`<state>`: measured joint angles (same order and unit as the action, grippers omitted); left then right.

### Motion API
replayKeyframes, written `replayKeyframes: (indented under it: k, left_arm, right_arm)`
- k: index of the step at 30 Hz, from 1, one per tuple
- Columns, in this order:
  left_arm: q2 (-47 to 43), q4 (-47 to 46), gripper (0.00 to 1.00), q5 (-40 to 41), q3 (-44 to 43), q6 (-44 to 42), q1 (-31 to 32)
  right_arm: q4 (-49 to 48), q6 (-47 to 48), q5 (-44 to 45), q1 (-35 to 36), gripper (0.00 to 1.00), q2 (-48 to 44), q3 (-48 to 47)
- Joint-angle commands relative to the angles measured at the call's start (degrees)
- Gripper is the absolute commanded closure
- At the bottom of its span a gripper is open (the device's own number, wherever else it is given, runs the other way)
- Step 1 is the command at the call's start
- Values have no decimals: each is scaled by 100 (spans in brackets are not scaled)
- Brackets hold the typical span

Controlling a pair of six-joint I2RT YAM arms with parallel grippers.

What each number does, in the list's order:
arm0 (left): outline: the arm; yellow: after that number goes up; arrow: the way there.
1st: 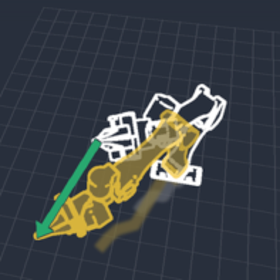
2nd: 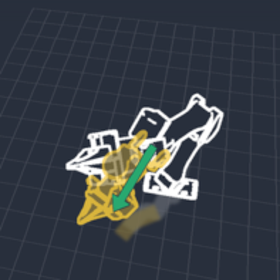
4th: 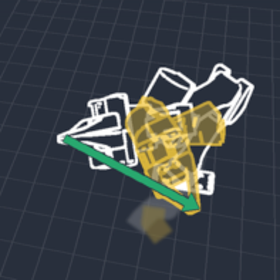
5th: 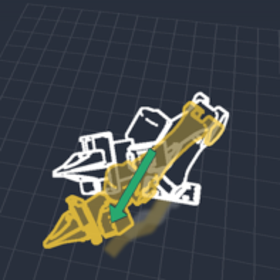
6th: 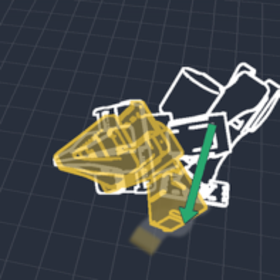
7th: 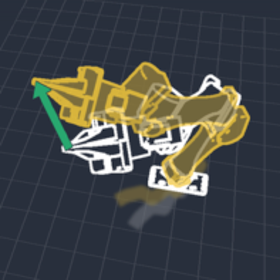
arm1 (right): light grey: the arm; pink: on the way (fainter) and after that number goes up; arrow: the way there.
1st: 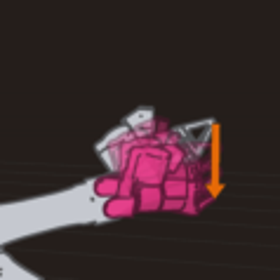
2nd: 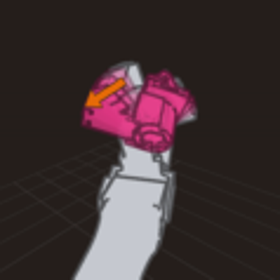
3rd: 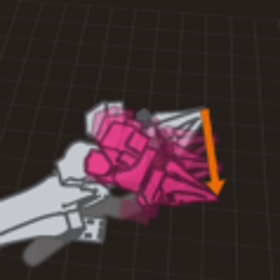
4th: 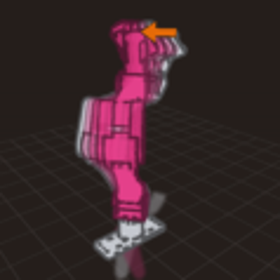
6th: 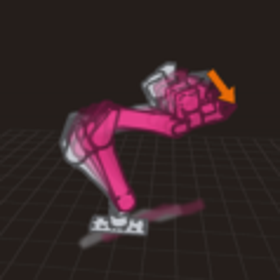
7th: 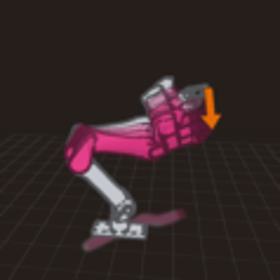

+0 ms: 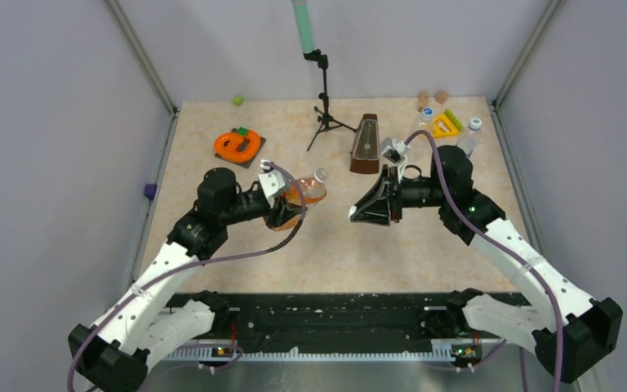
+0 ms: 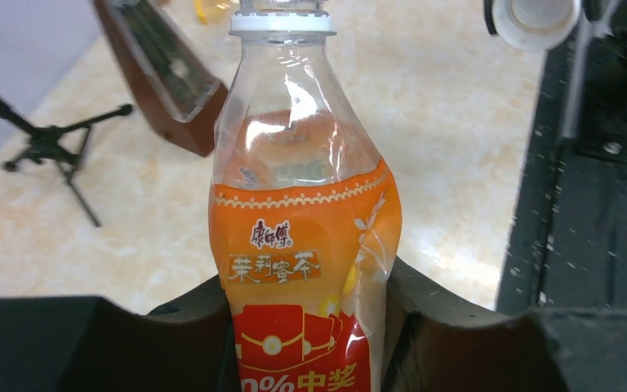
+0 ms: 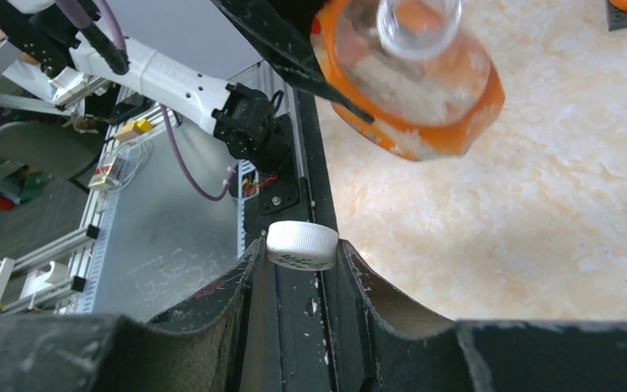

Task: Unscrew the bottle caps
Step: Place the bottle cap at the center of the board.

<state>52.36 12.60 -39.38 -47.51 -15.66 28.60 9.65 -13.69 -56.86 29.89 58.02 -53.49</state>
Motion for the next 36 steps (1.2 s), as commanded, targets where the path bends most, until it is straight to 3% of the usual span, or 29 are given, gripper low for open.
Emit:
replayKeyframes:
  k: [1, 10, 18, 27, 36]
  left_arm:
    - [-460, -928, 100, 1073, 168, 194, -4]
    - [-1397, -1407, 100, 2612, 677, 332, -12]
    - [-2126, -1914, 100, 3683, 1246, 422, -10]
    - [-2362, -1842, 100, 4441, 1257, 546, -4]
    - [-2547, -1706, 100, 4834, 1315, 576, -3]
  right_arm:
    - [-224, -137, 280, 61, 98, -28, 25]
    - [-54, -416, 1102, 82, 98, 580, -199]
    - [637, -740, 2954, 426, 96, 2002, -859]
    - [1981, -911, 5020, 1322, 93, 4690, -3132]
    - [2562, -1144, 5601, 1576, 92, 6685, -5130]
